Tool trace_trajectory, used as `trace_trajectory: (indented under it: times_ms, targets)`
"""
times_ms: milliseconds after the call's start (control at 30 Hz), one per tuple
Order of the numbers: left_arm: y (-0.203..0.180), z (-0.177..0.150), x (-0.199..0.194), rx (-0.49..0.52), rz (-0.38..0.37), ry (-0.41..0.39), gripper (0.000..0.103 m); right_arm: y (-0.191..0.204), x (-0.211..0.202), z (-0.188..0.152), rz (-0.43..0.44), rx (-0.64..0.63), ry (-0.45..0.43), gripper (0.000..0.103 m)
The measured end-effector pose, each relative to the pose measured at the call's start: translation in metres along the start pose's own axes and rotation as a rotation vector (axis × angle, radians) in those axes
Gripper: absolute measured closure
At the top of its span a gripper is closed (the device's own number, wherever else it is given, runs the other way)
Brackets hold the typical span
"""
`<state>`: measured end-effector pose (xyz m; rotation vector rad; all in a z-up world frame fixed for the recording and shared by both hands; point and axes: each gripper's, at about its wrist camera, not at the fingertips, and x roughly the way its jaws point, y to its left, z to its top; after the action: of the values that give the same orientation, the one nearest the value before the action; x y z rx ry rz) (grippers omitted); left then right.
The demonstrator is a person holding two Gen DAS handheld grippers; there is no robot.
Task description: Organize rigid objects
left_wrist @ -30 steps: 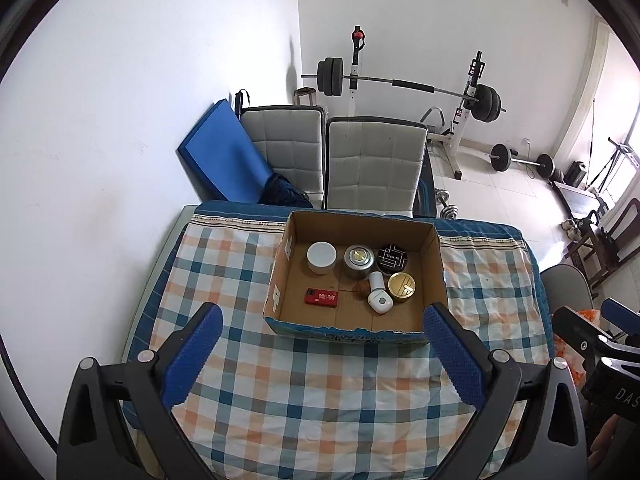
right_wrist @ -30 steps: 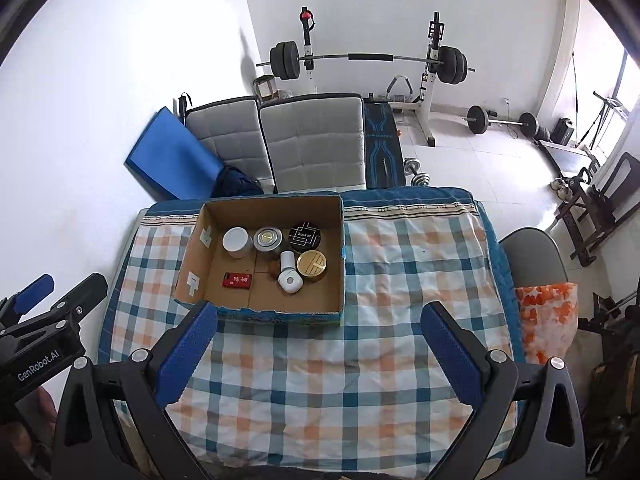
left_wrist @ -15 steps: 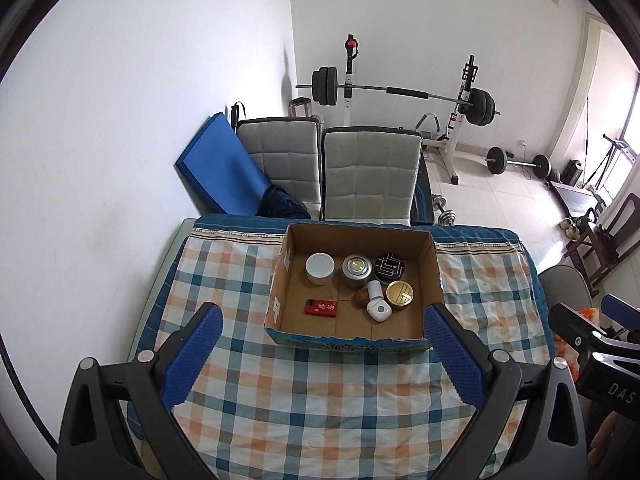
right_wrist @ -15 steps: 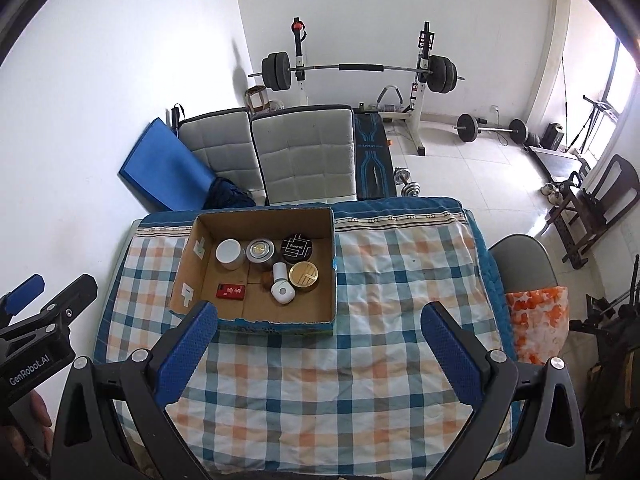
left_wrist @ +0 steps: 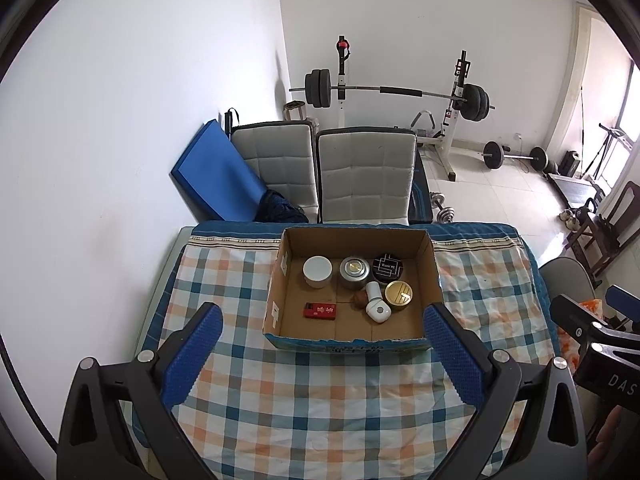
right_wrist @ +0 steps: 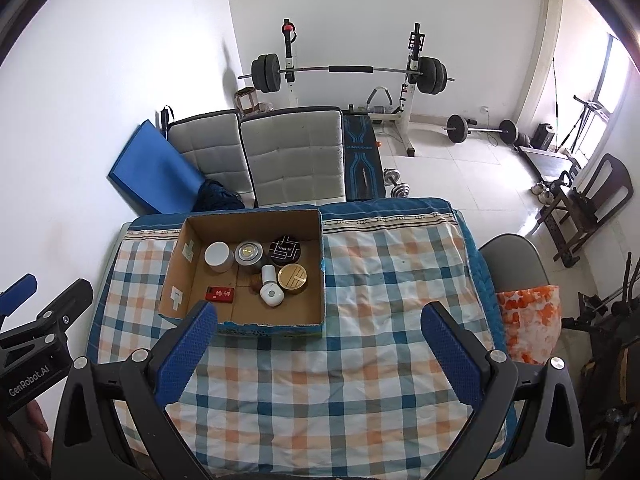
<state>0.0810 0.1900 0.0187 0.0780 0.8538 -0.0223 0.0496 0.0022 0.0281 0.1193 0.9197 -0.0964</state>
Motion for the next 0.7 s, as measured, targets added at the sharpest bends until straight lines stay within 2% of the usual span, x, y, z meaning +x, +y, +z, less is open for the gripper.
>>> trace_trajectory:
  times_ms: [700]
  targets:
    - [-0.0008,0.0077,0.0013,0.013,-0.001,-0.016,0.000,-0.0036,-0.0010,0.0023,-0.003,0.011,-0.011,0.000]
